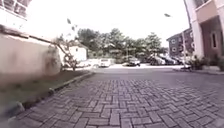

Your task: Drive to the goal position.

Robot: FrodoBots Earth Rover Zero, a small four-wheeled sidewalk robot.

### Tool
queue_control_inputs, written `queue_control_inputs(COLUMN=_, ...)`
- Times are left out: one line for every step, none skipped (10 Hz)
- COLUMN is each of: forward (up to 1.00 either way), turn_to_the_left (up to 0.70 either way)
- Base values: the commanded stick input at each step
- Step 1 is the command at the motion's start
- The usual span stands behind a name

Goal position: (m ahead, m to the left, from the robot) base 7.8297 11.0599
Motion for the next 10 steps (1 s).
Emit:
queue_control_inputs(forward=0.70, turn_to_the_left=0.00)
queue_control_inputs(forward=0.70, turn_to_the_left=0.00)
queue_control_inputs(forward=0.70, turn_to_the_left=0.00)
queue_control_inputs(forward=0.70, turn_to_the_left=0.00)
queue_control_inputs(forward=0.70, turn_to_the_left=0.00)
queue_control_inputs(forward=0.70, turn_to_the_left=0.00)
queue_control_inputs(forward=0.70, turn_to_the_left=0.00)
queue_control_inputs(forward=0.70, turn_to_the_left=0.00)
queue_control_inputs(forward=0.70, turn_to_the_left=0.00)
queue_control_inputs(forward=0.70, turn_to_the_left=0.00)
